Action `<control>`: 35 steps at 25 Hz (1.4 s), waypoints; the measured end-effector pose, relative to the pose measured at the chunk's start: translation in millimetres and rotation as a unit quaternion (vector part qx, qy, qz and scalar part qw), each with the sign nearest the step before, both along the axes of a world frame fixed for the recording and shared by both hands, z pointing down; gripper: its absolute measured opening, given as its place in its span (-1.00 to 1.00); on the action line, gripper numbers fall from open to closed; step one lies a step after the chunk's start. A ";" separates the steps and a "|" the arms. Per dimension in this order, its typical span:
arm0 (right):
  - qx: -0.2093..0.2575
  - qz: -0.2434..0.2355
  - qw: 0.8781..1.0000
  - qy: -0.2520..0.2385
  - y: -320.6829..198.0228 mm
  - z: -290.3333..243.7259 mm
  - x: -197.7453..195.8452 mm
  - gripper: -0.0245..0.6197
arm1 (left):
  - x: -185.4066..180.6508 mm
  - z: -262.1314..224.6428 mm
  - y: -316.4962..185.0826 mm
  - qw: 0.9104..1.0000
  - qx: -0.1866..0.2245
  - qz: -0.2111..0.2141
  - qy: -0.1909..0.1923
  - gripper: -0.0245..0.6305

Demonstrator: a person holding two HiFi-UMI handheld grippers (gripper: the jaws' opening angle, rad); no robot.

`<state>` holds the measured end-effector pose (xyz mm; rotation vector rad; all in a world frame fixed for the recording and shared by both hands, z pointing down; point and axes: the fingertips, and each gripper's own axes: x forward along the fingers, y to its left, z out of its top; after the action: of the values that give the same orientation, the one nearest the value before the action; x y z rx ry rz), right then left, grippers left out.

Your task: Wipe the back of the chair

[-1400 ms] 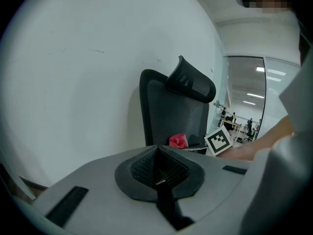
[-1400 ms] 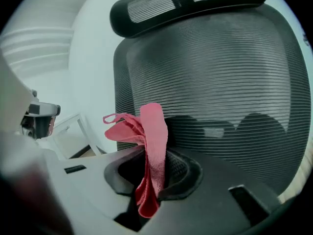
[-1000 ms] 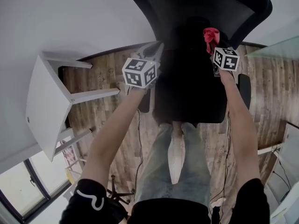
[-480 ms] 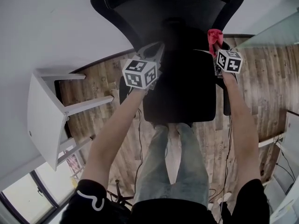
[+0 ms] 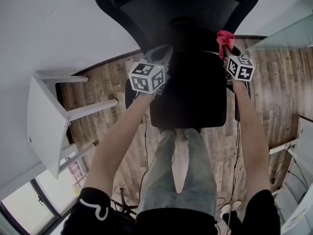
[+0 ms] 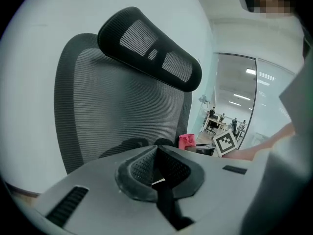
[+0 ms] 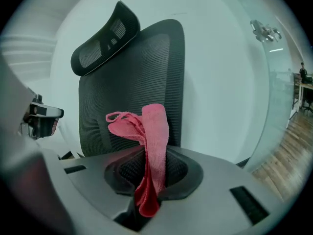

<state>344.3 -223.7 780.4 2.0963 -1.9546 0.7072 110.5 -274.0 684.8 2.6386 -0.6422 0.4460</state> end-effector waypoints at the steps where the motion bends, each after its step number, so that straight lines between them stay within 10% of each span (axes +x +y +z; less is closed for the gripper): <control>1: 0.000 -0.006 1.000 -0.001 -1.7 0.9 -9.7 -0.69 | -7.1 1.0 -1.3 1.000 -0.001 -0.003 -0.001 -0.85; 23: -0.022 -0.185 0.982 -0.028 -111.1 37.9 -321.8 -0.68 | -264.7 27.2 -53.0 0.991 -0.018 -0.129 -0.016 -0.85; 35: -0.060 -0.190 0.980 -0.022 -115.4 69.7 -340.1 -0.68 | -298.7 40.6 -56.3 0.987 -0.028 -0.155 -0.020 -0.85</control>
<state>4.2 -339.2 850.2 1.5849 -2.1876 0.7714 -188.2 -330.3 725.4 2.4236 -1.0171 0.4162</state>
